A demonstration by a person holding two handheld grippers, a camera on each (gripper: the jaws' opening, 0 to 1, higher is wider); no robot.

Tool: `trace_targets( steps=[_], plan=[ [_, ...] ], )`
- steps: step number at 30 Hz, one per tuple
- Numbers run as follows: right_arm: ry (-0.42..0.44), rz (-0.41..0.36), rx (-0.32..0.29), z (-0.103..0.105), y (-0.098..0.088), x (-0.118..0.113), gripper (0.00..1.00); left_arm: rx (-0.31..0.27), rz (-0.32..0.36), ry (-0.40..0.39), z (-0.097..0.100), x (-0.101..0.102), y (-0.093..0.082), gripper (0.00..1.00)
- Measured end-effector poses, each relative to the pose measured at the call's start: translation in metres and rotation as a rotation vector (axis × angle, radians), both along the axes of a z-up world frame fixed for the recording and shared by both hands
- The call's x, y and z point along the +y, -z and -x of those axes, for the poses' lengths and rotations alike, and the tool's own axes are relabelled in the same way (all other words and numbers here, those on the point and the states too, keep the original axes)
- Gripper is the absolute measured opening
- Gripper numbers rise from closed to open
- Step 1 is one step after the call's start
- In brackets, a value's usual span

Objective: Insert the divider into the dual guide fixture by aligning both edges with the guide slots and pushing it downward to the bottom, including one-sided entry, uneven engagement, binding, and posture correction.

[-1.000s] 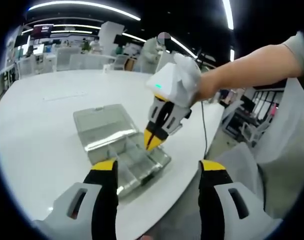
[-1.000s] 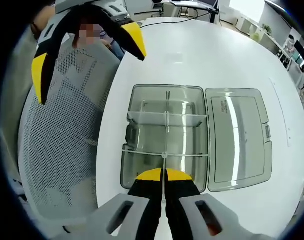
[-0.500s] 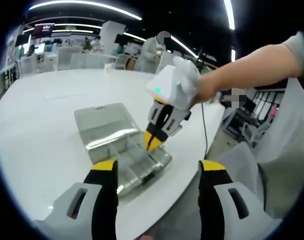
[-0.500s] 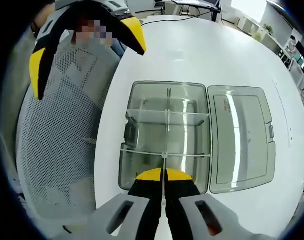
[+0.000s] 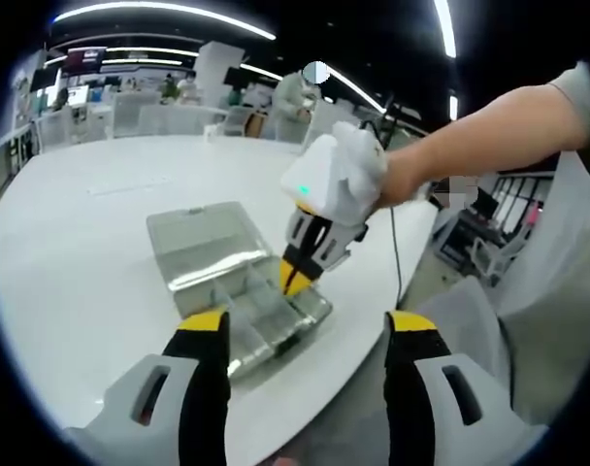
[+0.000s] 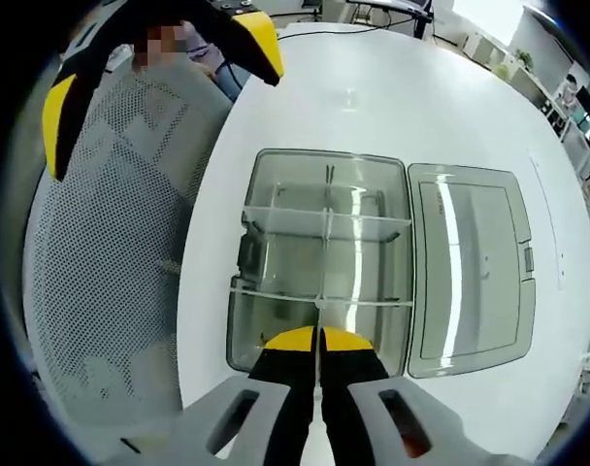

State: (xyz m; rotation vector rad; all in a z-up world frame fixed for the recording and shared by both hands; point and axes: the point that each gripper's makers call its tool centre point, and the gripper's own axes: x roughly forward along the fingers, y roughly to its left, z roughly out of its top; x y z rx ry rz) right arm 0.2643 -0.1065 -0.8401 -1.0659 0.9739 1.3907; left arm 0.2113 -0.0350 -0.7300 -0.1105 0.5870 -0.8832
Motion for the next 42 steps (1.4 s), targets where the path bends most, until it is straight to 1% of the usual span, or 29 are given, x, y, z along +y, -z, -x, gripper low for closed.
trace_targets(
  steps=[3,6,8,9,10,11,14,15,19,21,23,27,31,34,35,42],
  plan=[
    [0.031,-0.007,-0.003,-0.001,0.000,0.000,0.00,0.000,-0.002,0.001,0.001,0.000,0.000,0.61],
    [0.040,-0.001,-0.012,0.000,0.001,0.000,0.00,-0.002,-0.005,0.001,0.003,0.001,-0.002,0.61],
    [0.013,-0.009,-0.026,0.000,-0.001,0.000,0.00,-0.002,-0.011,0.002,0.005,0.002,-0.001,0.61],
    [0.029,-0.020,-0.030,0.000,-0.002,0.001,0.02,0.000,-0.014,0.001,0.005,0.003,-0.001,0.62],
    [0.063,-0.032,-0.019,0.002,-0.003,0.003,0.07,0.003,-0.016,0.001,0.006,0.004,-0.001,0.62],
    [0.069,-0.063,-0.008,0.004,-0.006,0.006,0.10,0.003,-0.018,0.000,0.007,0.004,-0.001,0.62],
    [0.057,-0.069,-0.026,0.004,-0.011,0.003,0.11,0.005,-0.020,0.001,0.009,0.005,-0.001,0.62],
    [0.058,-0.076,-0.028,0.004,-0.014,0.003,0.13,0.004,-0.025,0.003,0.010,0.006,-0.002,0.62],
    [0.083,-0.129,-0.052,0.002,-0.026,-0.001,0.16,0.002,-0.035,-0.003,0.012,0.011,-0.006,0.62],
    [0.073,-0.172,-0.073,0.004,-0.034,-0.002,0.18,0.003,-0.037,-0.013,0.012,0.016,-0.009,0.63],
    [0.088,-0.182,-0.068,0.006,-0.037,-0.006,0.18,0.000,-0.043,-0.023,0.012,0.020,-0.011,0.63],
    [0.114,-0.253,-0.085,0.010,-0.047,-0.010,0.20,0.006,-0.069,-0.035,0.015,0.030,-0.009,0.63],
    [0.139,-0.305,-0.099,0.016,-0.051,-0.016,0.21,0.011,-0.097,-0.049,0.019,0.040,-0.009,0.63],
    [0.180,-0.373,-0.093,0.023,-0.055,-0.015,0.24,0.017,-0.112,-0.054,0.023,0.045,-0.010,0.64],
    [0.194,-0.390,-0.100,0.024,-0.056,-0.016,0.25,0.015,-0.119,-0.055,0.024,0.047,-0.010,0.64],
    [0.268,-0.490,-0.099,0.034,-0.062,-0.016,0.30,0.001,-0.143,-0.059,0.023,0.048,-0.013,0.65]
  ],
)
